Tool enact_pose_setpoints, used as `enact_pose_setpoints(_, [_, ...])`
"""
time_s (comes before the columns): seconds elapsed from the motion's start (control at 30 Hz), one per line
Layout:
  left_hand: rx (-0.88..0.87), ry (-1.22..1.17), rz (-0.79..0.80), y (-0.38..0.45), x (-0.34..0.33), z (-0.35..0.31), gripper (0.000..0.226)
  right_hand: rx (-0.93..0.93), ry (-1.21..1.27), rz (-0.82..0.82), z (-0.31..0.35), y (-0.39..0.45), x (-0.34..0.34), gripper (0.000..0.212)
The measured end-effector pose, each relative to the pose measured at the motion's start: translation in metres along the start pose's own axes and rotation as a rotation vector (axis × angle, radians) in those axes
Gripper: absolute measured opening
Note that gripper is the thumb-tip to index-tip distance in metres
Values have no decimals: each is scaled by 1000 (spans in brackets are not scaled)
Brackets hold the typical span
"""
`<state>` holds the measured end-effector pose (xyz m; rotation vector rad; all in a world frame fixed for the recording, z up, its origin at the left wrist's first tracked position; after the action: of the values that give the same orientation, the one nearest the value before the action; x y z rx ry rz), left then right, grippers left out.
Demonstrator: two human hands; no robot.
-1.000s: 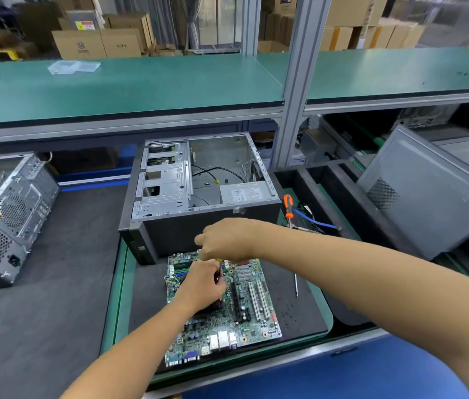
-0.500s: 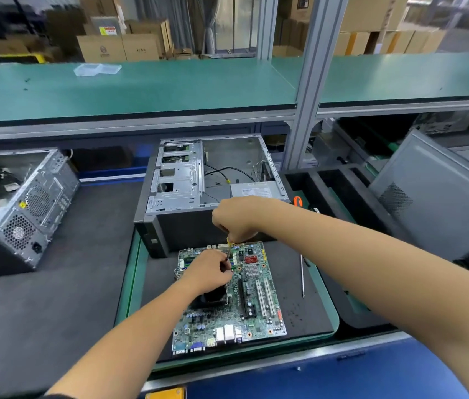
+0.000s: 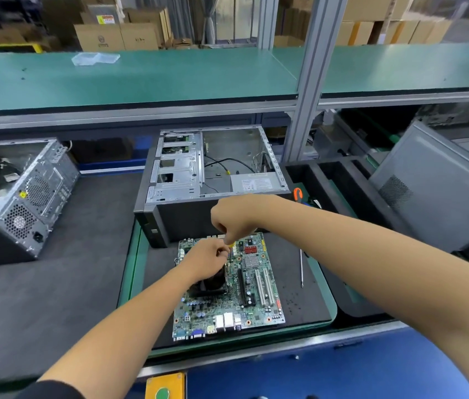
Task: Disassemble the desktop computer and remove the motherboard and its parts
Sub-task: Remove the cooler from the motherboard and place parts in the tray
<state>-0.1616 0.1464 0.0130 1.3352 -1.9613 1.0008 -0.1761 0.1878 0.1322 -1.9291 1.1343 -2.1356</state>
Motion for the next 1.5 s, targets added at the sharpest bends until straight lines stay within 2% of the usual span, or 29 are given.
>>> enact_pose_setpoints(0.13, [25,35,-208,-21,30,26,32,54,-28,-95,23,11,21,28])
enact_pose_setpoints(0.23, [93,-69,-396,-47,49,58,32,91,-36,-145,44,23,34,37])
enact_pose_setpoints(0.3, [175,-176,-441,-64,52,84,26,116,-61,-159,59,31,40,43])
enact_pose_setpoints(0.43, [218,-309,-286,-78,34,108,29,135,-72,-137,80,47,41,43])
enact_pose_setpoints(0.5, [218,-278,-216,-80,23,109,18,128,-82,-127,85,53,39,43])
enact_pose_setpoints(0.7, [190,-292,-169,-75,11,101,4,114,-43,-74,82,59,33,43])
enact_pose_setpoints(0.93, [184,-398,63,-87,-10,102,18,180,-8,-17,93,60,17,43])
enact_pose_setpoints(1.2, [199,-313,-98,-89,-8,94,11,161,25,-38,98,56,23,45])
enact_pose_setpoints(1.5, [186,-231,-153,-90,-10,90,5,135,28,-44,99,50,18,44])
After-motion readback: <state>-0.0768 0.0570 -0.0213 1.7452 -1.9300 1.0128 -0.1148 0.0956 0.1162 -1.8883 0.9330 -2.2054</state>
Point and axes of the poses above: each hand's wrist, its own y-axis towards the middle knuckle, its own x-axis out of the back of the hand, z = x × y, the point moved 8 cm from there along y, towards the middle knuckle, and after that the axes turned 9 degrees about z, right-handed, at the moved point
